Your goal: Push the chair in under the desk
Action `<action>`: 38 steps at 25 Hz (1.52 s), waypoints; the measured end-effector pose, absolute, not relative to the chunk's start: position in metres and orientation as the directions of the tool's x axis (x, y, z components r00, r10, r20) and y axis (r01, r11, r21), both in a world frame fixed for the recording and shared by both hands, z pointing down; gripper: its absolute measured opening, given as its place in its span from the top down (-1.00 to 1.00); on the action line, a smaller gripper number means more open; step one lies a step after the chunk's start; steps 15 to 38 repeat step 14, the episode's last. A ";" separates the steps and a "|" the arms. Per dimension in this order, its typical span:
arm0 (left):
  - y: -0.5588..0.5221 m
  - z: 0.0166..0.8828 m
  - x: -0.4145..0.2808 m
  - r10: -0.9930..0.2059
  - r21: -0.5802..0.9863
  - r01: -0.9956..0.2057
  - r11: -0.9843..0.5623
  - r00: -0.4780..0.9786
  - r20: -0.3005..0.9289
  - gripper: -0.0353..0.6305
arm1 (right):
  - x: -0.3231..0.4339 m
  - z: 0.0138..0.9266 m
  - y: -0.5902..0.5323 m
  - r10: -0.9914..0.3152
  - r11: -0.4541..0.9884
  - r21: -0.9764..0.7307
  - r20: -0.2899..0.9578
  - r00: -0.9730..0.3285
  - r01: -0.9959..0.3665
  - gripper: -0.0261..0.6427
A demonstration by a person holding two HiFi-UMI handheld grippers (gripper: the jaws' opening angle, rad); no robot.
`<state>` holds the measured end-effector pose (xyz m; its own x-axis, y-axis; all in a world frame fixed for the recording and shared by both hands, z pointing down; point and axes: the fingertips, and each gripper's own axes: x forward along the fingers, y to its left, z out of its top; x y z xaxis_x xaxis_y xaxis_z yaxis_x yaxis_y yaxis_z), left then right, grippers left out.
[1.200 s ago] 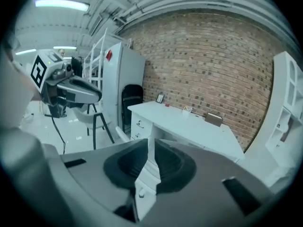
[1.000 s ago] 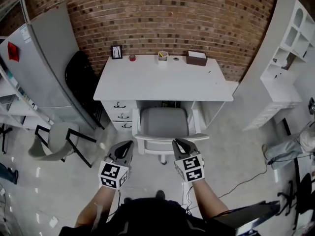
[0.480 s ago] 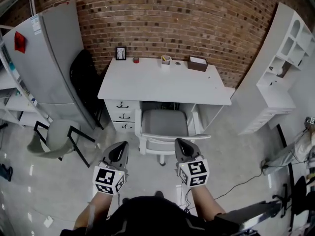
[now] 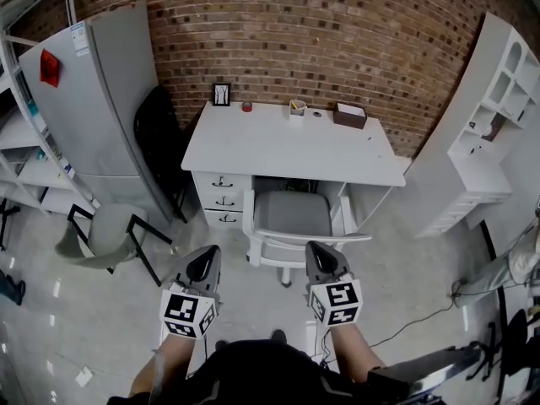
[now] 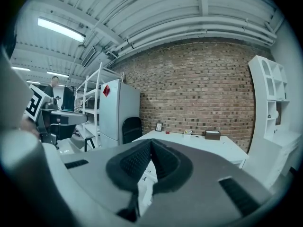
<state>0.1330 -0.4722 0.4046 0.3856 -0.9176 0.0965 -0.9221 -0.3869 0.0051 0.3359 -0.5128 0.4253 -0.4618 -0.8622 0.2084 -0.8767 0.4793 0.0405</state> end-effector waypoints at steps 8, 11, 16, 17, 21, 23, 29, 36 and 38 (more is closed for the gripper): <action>-0.471 0.402 0.118 -0.927 -0.002 -0.931 -0.364 0.362 0.093 0.87 | 0.328 0.421 -0.513 -0.869 0.469 0.040 0.199 -0.453 -0.882 0.90; -0.470 0.402 0.116 -0.928 -0.001 -0.932 -0.362 0.360 0.093 0.87 | 0.325 0.421 -0.513 -0.870 0.468 0.041 0.198 -0.452 -0.883 0.90; -0.469 0.402 0.111 -0.928 -0.004 -0.932 -0.363 0.361 0.093 0.87 | 0.321 0.420 -0.513 -0.872 0.464 0.040 0.196 -0.448 -0.885 0.90; -0.469 0.402 0.111 -0.928 -0.004 -0.932 -0.363 0.361 0.093 0.87 | 0.321 0.420 -0.513 -0.872 0.464 0.040 0.196 -0.448 -0.885 0.90; -0.469 0.402 0.111 -0.928 -0.004 -0.932 -0.363 0.361 0.093 0.87 | 0.321 0.420 -0.513 -0.872 0.464 0.040 0.196 -0.448 -0.885 0.90; -0.469 0.402 0.111 -0.928 -0.004 -0.932 -0.363 0.361 0.093 0.87 | 0.321 0.420 -0.513 -0.872 0.464 0.040 0.196 -0.448 -0.885 0.90; -0.469 0.402 0.111 -0.928 -0.004 -0.932 -0.363 0.361 0.093 0.87 | 0.321 0.420 -0.513 -0.872 0.464 0.040 0.196 -0.448 -0.885 0.90; -0.469 0.402 0.111 -0.928 -0.004 -0.932 -0.363 0.361 0.093 0.87 | 0.321 0.420 -0.513 -0.872 0.464 0.040 0.196 -0.448 -0.885 0.90; -0.469 0.402 0.111 -0.928 -0.004 -0.932 -0.363 0.361 0.093 0.87 | 0.321 0.420 -0.513 -0.872 0.464 0.040 0.196 -0.448 -0.885 0.90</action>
